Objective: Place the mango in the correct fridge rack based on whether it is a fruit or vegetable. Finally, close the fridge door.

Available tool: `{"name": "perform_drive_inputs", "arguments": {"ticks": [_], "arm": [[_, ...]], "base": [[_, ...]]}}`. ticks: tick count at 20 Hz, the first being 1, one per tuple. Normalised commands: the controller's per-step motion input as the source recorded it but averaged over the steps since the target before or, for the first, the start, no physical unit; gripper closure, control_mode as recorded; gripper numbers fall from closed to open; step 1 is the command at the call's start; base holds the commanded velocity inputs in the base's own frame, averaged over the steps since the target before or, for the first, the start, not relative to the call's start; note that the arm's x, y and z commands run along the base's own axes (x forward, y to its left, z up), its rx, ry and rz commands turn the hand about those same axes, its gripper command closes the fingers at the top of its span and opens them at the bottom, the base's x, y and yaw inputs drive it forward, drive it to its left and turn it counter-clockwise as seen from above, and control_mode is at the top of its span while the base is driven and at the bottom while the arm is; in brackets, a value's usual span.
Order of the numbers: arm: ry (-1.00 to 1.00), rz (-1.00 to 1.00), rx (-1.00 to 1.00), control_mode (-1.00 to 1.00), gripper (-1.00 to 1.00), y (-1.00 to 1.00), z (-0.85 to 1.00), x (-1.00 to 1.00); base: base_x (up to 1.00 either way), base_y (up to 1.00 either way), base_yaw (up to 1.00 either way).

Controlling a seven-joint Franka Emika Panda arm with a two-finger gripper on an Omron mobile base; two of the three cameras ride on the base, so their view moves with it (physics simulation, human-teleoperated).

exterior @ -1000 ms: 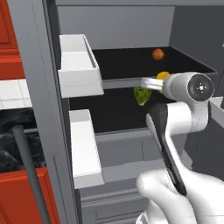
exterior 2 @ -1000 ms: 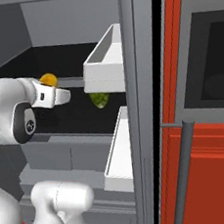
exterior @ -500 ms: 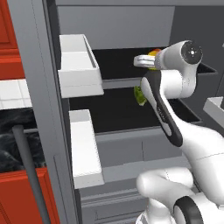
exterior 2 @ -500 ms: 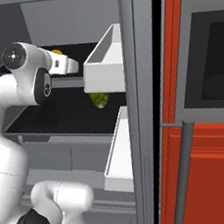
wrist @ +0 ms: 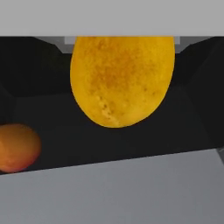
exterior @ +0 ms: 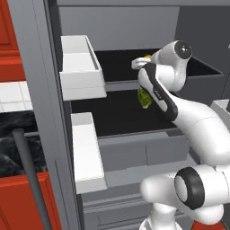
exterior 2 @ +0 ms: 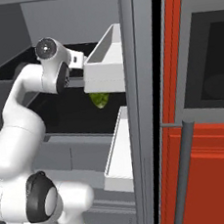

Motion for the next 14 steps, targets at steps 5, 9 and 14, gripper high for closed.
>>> {"name": "perform_drive_inputs", "arguments": {"ticks": [5, 9, 14], "arm": [[0.06, 0.00, -0.07, -1.00, 1.00, 0.06, -0.33, 0.67], [0.10, 0.00, -0.04, -1.00, 1.00, 0.16, -0.70, 0.68], [0.03, 0.00, -0.03, -1.00, -1.00, 0.27, -0.63, 0.60]], "base": [[0.00, 0.00, 0.00], [0.00, 0.00, 0.00], [0.00, 0.00, 0.00]]}}
